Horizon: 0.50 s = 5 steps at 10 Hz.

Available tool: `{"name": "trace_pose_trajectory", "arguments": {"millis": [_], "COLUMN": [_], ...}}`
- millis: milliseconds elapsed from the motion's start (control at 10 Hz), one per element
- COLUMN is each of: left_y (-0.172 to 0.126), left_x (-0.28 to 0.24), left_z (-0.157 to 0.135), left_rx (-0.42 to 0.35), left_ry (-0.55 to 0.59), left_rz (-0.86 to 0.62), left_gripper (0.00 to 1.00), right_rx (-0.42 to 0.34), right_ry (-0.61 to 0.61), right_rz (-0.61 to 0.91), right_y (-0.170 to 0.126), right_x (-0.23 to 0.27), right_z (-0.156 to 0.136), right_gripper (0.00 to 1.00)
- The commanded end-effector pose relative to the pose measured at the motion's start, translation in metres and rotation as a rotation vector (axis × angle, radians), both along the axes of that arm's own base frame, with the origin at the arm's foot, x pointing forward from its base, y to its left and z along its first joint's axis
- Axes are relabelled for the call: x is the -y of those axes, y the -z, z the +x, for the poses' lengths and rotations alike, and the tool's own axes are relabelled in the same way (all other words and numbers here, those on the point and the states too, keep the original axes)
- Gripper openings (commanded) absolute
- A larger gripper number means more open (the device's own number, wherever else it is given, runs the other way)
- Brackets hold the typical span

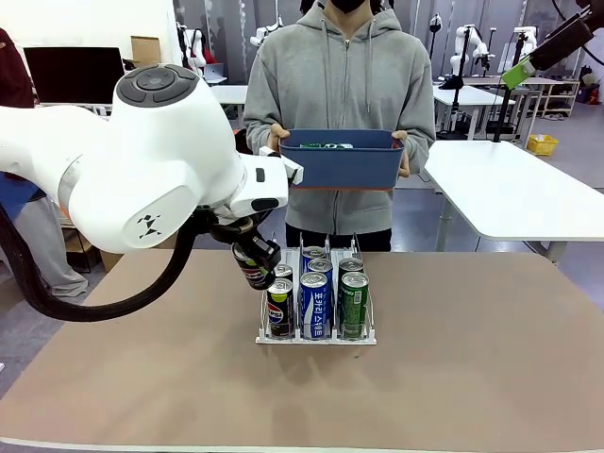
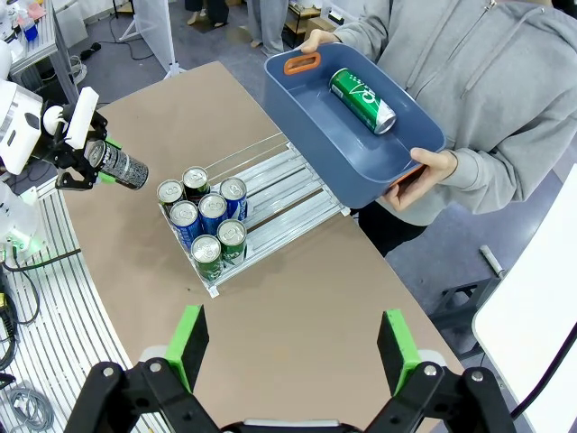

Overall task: Fill the beverage cans into the dispenser.
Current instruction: Place the picked Pepsi coke in the line of the Automatic Can Dispenser with the same cans.

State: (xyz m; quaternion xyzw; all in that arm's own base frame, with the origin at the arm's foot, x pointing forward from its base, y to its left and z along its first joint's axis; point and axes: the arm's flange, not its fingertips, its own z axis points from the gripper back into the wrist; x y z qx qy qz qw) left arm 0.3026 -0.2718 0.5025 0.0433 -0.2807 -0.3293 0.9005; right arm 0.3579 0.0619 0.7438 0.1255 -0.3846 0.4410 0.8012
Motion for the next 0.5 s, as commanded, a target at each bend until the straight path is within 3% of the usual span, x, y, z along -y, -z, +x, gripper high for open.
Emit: {"name": "trace_pose_trajectory", "arguments": {"millis": [0, 400], "left_y": [-0.006, -0.0006], "left_x": [-0.0008, -0.0004], "left_z": [0.0036, 0.0006], "left_rx": [0.019, 0.001], "left_ry": [-0.008, -0.002], "left_rz": [0.013, 0.0], "left_gripper": [0.58, 0.58], "right_rx": [0.001, 0.001], "right_ry": [0.002, 0.002], "right_rz": [-0.008, -0.008], "right_y": [0.0003, 0.0003], "right_x": [0.0006, 0.0006], "right_z": [0.0003, 0.0003], "right_gripper": [1.0, 1.0]}}
